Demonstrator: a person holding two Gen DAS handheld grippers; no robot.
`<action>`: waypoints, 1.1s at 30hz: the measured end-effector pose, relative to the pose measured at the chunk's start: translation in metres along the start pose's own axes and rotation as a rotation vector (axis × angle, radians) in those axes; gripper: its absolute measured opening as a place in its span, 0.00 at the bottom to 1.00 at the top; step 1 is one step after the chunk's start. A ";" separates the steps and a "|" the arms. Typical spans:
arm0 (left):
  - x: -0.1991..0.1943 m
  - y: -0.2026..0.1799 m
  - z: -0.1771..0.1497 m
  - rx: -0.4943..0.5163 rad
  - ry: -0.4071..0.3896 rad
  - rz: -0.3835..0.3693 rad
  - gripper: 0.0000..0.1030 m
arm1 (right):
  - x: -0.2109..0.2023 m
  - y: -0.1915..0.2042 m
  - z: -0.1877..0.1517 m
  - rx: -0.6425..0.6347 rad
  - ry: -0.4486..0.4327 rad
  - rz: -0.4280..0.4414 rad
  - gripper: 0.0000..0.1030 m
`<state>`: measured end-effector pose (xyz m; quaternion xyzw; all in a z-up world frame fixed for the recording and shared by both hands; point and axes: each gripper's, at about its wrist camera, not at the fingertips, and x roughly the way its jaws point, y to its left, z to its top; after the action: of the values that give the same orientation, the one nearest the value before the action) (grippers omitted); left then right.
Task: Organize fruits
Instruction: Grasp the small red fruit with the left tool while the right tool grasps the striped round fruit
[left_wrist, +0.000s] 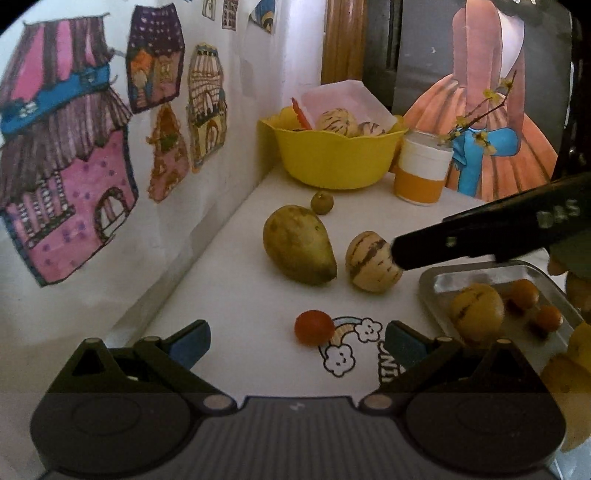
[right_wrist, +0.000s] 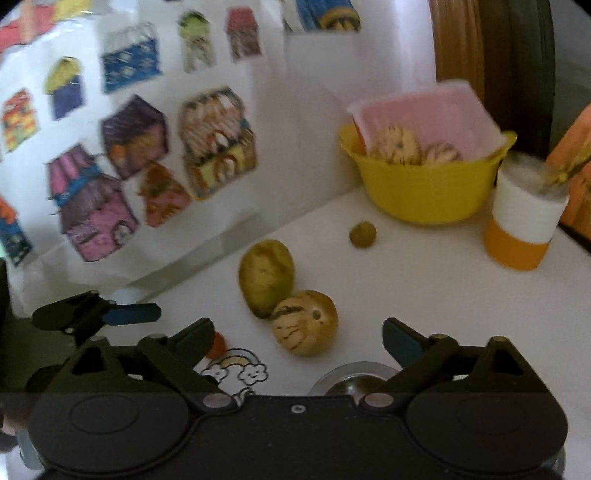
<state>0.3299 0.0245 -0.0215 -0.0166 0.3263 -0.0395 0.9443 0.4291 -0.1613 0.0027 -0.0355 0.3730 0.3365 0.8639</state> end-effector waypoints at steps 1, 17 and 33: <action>0.000 0.000 0.000 -0.003 -0.001 0.001 0.99 | 0.006 -0.002 0.002 0.005 0.015 0.005 0.90; 0.014 -0.005 0.004 -0.010 0.007 -0.007 0.56 | 0.051 0.009 0.008 -0.054 0.112 -0.071 0.65; 0.012 -0.011 0.005 -0.021 0.013 -0.032 0.25 | 0.053 0.012 0.008 -0.044 0.097 -0.081 0.50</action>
<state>0.3417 0.0125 -0.0243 -0.0317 0.3325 -0.0515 0.9412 0.4526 -0.1206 -0.0248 -0.0857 0.4054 0.3073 0.8566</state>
